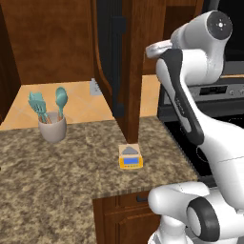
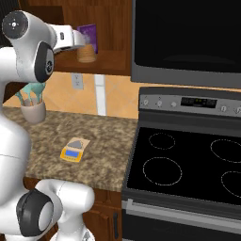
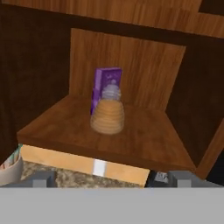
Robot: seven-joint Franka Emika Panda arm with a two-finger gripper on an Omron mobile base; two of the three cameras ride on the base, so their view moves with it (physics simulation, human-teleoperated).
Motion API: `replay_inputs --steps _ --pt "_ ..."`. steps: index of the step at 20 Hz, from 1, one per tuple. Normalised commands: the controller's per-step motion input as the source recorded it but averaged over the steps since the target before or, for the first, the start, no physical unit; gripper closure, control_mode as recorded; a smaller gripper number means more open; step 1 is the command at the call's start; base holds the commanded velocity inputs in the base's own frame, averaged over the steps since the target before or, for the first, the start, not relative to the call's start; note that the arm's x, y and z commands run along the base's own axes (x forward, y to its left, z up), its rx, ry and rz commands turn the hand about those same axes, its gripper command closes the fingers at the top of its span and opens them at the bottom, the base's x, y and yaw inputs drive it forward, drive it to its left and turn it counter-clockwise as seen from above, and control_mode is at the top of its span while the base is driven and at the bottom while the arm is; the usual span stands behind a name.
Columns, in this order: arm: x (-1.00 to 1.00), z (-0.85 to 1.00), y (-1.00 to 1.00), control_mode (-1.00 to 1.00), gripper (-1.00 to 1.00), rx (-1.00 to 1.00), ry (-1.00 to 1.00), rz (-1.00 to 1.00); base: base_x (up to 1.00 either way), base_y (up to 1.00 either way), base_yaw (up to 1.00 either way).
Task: Pick the honey bottle and place it on the digital scale for weighing, and close the cabinet.
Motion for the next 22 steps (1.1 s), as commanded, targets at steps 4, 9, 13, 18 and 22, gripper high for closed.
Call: replay_inputs --steps 4,9,13,18,22 --pt "0.06 0.35 0.09 -1.0 -1.0 -0.06 -0.2 0.0 0.0 0.0 0.0" --pt "0.13 0.37 0.0 -1.0 -1.0 0.0 -0.17 0.0 0.0 0.0 0.0" --pt "0.04 0.21 0.0 -1.0 -1.0 0.04 -0.02 0.01 0.0 0.0 0.0" --pt "0.05 -0.07 0.0 -1.0 -1.0 0.14 0.05 0.01 0.0 0.0 0.0" --pt "0.09 -0.26 0.06 -1.0 -1.0 0.06 0.0 0.02 0.0 0.0 0.0"
